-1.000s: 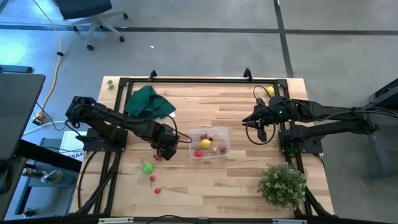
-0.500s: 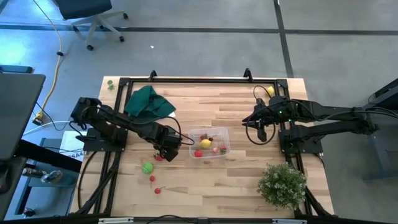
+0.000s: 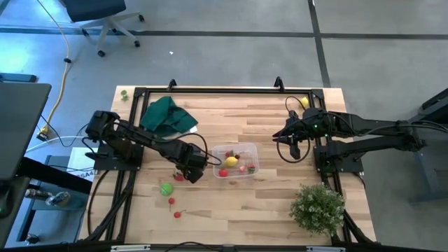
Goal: Pick and placing Produce into tupperware
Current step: Put the brown kiwi into the transparent bin
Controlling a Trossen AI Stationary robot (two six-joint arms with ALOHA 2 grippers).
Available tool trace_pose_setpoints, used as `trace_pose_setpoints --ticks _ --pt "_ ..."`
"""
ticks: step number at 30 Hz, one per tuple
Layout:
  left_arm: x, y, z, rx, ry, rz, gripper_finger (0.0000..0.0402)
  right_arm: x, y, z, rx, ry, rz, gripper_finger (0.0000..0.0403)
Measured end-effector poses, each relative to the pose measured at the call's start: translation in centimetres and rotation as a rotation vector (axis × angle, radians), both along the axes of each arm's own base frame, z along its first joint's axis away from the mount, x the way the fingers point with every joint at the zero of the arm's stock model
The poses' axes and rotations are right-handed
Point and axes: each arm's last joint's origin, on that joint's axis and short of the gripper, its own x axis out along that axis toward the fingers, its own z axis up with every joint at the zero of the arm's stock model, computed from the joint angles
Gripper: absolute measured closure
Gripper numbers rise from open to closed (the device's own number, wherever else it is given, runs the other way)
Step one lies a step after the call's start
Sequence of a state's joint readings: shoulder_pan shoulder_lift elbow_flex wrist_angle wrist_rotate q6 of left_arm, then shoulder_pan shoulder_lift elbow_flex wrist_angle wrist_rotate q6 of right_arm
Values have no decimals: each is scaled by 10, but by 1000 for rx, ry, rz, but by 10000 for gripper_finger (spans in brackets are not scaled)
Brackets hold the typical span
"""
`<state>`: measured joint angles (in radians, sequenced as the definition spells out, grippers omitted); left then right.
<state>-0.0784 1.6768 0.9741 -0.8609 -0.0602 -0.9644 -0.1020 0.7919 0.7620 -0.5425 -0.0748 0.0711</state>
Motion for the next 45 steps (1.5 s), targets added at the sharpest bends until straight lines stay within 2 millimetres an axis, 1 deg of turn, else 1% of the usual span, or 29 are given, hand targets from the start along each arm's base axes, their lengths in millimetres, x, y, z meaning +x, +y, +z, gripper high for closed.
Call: trace_pose_setpoints --ticks 15,22,25,30,38,45 --pt "1 1 -1 27 -6 -22 151 0 0 0 0 -2 0 340" --pt "1 1 -3 38 -1 -51 123 0 0 0 0 -1 0 340" --pt "1 1 -3 43 -1 -55 118 0 0 0 0 -1 0 340" --pt "1 1 -3 44 -2 -54 128 0 0 0 0 -2 0 340" --pt "1 1 -2 43 -3 -51 159 0 0 0 0 -2 0 340" --pt "-1 1 -5 41 -12 -50 156 0 0 0 0 -2 0 340"
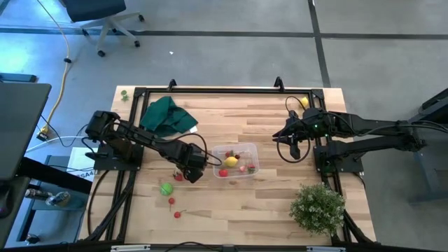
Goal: Pick and placing Produce into tupperware
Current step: Put the brown kiwi into the transparent bin
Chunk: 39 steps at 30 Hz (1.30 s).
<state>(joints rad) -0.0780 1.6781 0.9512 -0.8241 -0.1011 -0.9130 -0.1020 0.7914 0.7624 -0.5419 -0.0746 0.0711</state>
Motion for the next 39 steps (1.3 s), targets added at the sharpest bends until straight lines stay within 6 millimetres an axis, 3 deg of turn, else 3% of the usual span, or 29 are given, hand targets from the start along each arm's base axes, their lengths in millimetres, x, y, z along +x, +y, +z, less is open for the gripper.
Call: trace_pose_setpoints --ticks 39 --pt "-1 1 1 49 34 -1 161 0 0 0 0 0 0 340"
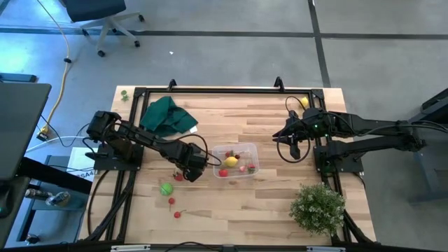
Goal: Pick and placing Produce into tupperware
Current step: Put the brown kiwi into the transparent bin
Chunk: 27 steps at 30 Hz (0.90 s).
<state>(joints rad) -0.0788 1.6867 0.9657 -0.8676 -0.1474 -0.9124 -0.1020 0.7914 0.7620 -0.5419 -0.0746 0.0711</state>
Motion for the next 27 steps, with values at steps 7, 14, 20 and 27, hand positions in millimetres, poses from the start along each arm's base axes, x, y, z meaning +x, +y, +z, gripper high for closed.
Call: trace_pose_setpoints --ticks 7,14,20,27 --pt "-1 0 6 4 -22 1 169 0 0 0 0 0 0 340" --pt "-6 3 25 71 -92 2 165 0 0 0 0 0 0 340" --pt "-9 6 53 177 -128 -14 171 0 0 0 0 0 0 340" --pt "2 17 106 286 -143 -75 167 0 0 0 0 1 0 340"
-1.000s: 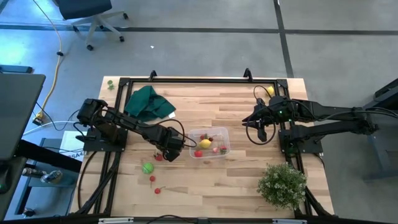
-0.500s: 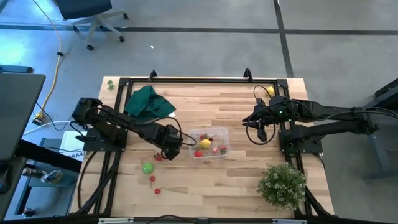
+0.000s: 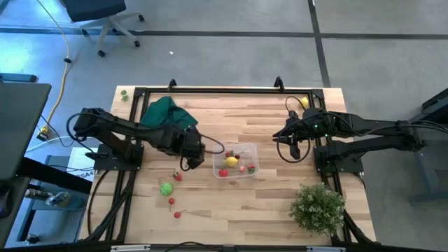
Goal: Pick and placing Produce into tupperware
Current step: Put the brown kiwi into the transparent bin
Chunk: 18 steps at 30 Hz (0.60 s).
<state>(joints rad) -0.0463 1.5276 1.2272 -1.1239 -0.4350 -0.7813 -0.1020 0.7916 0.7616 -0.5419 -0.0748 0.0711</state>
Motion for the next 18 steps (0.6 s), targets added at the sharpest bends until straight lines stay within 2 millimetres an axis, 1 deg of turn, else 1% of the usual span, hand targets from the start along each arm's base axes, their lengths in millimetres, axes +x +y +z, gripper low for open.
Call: trace_pose_setpoints --ticks 5,8,13,18 --pt "11 11 37 82 -58 -99 166 0 0 0 0 0 0 340" --pt "20 13 52 118 -75 -151 166 0 0 0 0 0 0 340" --pt "43 17 64 149 -68 -211 166 0 0 0 0 0 0 340" --pt "76 17 62 158 -16 -271 174 0 0 0 0 0 0 340"
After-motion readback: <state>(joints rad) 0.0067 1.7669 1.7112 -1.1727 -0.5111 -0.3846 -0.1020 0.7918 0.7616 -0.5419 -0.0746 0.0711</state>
